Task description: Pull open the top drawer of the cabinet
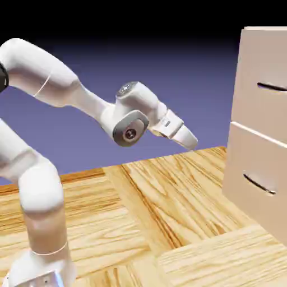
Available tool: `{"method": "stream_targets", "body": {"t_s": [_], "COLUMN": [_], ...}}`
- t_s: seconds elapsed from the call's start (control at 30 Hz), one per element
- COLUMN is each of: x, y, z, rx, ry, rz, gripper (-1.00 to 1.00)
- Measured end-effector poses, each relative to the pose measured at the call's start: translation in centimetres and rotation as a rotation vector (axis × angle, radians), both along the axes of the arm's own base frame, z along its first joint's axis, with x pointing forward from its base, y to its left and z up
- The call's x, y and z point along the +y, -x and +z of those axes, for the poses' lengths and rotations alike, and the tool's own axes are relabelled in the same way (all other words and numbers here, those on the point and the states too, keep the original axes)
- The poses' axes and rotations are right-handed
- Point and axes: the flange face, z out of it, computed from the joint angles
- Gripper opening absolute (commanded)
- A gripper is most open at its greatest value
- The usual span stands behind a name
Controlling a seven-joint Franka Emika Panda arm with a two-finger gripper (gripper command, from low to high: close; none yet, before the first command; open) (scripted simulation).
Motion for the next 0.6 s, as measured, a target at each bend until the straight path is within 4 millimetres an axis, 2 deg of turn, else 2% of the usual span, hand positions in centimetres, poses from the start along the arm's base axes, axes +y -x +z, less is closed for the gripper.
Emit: {"method": "stream_targets", "body": {"t_s": [0.17, 0.3, 0.43, 0.6], "x": [-3.4, -5.4, -6.5, -6.7], "y": [0.5, 1.6, 2.8, 4.3], "z": [5.4, 9.4, 13.1, 17.2], "rx": [-0.082, -0.148, -0.215, -0.299], "ry": [0.043, 0.085, 0.136, 0.219], "rz": [-0.047, -0.068, -0.076, -0.066], "gripper": [0.0, 0.0, 0.0, 0.0]}}
